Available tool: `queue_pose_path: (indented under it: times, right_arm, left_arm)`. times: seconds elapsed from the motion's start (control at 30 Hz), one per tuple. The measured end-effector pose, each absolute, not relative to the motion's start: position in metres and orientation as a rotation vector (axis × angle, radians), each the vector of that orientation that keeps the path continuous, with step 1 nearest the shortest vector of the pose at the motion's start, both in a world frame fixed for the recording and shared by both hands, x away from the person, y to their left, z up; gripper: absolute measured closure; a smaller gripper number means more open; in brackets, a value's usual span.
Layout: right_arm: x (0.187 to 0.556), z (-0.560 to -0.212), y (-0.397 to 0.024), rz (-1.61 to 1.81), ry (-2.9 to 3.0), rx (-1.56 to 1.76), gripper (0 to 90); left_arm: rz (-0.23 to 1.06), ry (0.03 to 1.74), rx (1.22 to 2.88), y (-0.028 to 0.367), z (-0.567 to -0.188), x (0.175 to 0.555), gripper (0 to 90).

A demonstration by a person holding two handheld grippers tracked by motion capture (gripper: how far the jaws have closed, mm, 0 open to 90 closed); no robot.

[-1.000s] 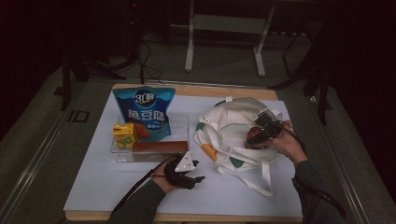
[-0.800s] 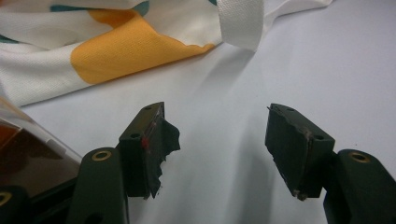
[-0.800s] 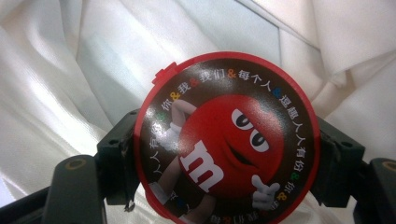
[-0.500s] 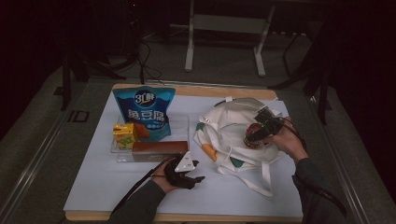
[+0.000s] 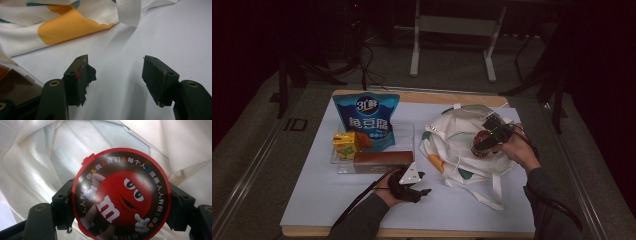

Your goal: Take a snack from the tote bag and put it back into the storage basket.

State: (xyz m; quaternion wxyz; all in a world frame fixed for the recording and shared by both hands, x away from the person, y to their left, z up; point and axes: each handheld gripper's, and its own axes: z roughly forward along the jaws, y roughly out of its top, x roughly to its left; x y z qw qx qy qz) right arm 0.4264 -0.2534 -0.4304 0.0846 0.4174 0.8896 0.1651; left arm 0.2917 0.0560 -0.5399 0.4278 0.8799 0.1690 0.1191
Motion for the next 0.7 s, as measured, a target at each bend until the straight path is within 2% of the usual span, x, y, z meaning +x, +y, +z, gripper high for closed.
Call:
queue_pose_path:
  times: [0.7]
  right_arm:
    - [0.427, -0.414, -0.241, 0.515, 2.662, 1.181, 25.4]
  left_arm:
    - [0.297, 0.425, 2.196, 0.056, -0.540, 0.292, 38.5]
